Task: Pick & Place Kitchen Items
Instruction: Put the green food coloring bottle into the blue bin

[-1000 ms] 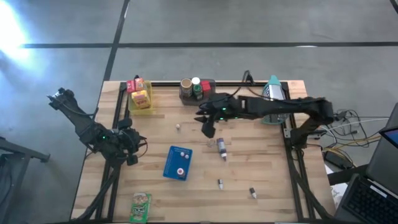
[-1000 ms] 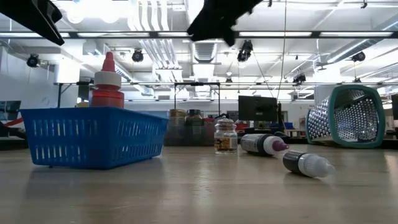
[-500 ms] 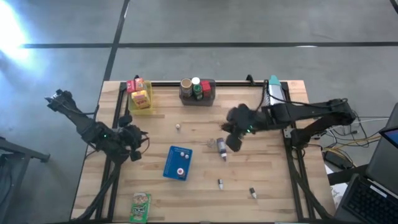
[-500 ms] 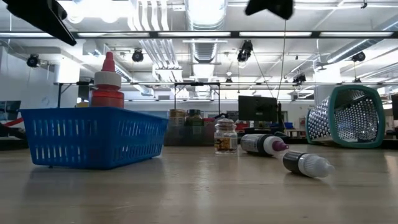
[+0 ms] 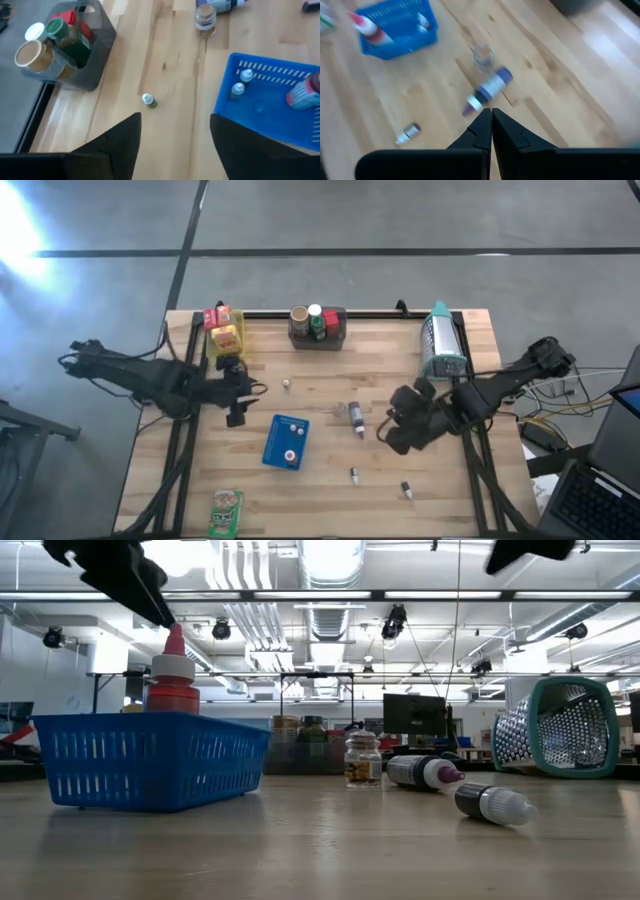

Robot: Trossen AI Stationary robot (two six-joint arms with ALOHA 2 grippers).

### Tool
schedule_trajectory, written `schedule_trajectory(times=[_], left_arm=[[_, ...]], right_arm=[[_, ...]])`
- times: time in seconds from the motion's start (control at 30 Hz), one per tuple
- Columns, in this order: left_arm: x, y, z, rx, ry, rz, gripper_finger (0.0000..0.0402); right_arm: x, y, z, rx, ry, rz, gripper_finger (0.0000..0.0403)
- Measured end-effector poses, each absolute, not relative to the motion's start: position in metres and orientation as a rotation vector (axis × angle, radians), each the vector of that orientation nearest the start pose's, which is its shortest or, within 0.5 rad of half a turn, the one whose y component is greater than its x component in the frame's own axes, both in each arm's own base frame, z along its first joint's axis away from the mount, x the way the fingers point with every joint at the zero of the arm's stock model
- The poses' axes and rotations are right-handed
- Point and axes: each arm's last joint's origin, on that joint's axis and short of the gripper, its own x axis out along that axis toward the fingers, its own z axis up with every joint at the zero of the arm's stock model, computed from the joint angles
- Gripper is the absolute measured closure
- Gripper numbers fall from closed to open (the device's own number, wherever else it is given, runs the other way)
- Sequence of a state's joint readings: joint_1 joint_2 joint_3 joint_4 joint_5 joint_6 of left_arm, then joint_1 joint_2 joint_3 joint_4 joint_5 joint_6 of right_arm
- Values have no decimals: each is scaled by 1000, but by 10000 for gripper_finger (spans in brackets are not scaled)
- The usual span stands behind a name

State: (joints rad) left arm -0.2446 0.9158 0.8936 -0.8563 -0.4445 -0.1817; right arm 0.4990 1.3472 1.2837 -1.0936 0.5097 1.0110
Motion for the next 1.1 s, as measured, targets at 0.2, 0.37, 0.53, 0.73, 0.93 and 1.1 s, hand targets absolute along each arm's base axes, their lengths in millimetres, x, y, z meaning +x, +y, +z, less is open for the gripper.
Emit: schedule_trajectory(times=[0.2, 0.37, 0.53, 0.73, 0.93, 1.1], left_arm=[[179, -5, 287, 147, 881, 258, 156], [199, 16, 279, 142, 904, 207, 156], [217, 39, 265, 125, 940, 145, 156], [235, 59, 239, 106, 1005, 95, 156], [246, 66, 215, 106, 1068, 73, 156], [256, 69, 203, 95, 1068, 44, 156]], right_arm=[[204, 120, 300, 388, 881, -578, 394], [191, 127, 284, 415, 849, -621, 394], [179, 128, 268, 460, 830, -668, 394], [171, 127, 255, 474, 810, -706, 394], [170, 126, 251, 461, 813, -713, 394], [170, 126, 251, 449, 817, -709, 394]])
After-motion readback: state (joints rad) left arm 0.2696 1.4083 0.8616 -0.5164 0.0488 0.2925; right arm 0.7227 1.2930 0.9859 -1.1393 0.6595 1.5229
